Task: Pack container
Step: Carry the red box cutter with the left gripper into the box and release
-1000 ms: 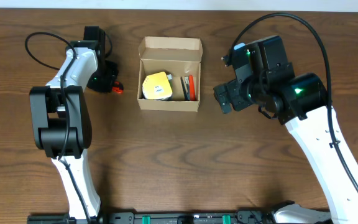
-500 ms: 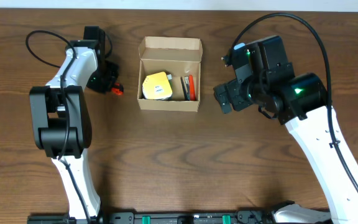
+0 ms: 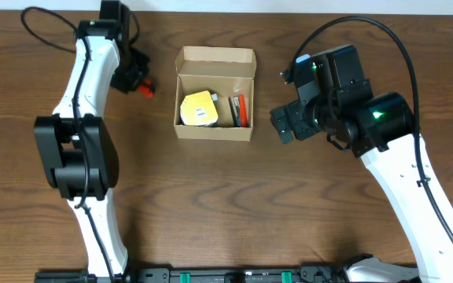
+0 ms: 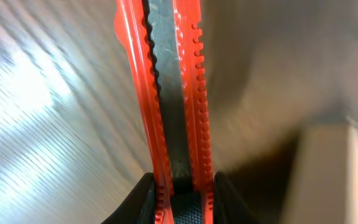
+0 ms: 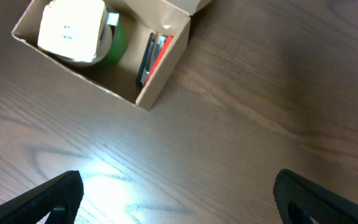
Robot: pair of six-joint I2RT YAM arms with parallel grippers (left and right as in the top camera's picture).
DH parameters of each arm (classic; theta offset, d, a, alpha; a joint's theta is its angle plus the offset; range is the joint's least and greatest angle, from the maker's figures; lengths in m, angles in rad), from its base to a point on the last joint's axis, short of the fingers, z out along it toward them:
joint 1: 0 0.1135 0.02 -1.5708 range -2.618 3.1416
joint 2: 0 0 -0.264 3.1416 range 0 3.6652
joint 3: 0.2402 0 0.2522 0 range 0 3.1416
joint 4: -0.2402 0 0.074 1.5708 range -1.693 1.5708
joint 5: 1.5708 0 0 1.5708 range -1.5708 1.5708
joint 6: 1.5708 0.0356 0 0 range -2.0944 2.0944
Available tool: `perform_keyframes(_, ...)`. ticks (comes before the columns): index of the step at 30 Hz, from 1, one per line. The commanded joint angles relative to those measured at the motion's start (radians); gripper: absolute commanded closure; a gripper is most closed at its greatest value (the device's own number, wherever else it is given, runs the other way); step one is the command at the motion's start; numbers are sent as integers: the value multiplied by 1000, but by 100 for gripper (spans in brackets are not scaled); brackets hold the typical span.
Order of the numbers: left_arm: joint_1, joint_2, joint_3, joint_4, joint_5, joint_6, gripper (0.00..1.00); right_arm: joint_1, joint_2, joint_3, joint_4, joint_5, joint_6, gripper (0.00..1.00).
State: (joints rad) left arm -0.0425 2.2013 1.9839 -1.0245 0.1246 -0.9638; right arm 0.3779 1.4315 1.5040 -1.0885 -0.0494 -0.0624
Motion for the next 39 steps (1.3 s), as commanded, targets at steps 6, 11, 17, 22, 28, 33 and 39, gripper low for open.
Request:
perform_keyframes(6, -199, -129, 29, -7, 26, -242, 94, -6, 2, -2, -2, 0, -10, 1)
perform_keyframes(11, -319, -122, 27, 92, -3, -320, 94, -6, 2, -2, -2, 0, -10, 1)
perform_keyframes(17, -396, -98, 27, 166, -3, -541, 94, -6, 2, -2, -2, 0, -10, 1)
perform_keyframes(22, -403, -79, 25, 161, -2, -694, 94, -6, 2, -2, -2, 0, -10, 1)
perform_keyframes(28, -403, -64, 13, 161, -51, -701, 94, -6, 2, -2, -2, 0, -10, 1)
perform_keyframes(33, -402, -30, 13, 162, -54, -712, 94, -6, 2, -2, -2, 0, -10, 0)
perform_keyframes(39, -398, -14, 13, 162, -58, -752, 94, -6, 2, -2, -2, 0, -10, 1)
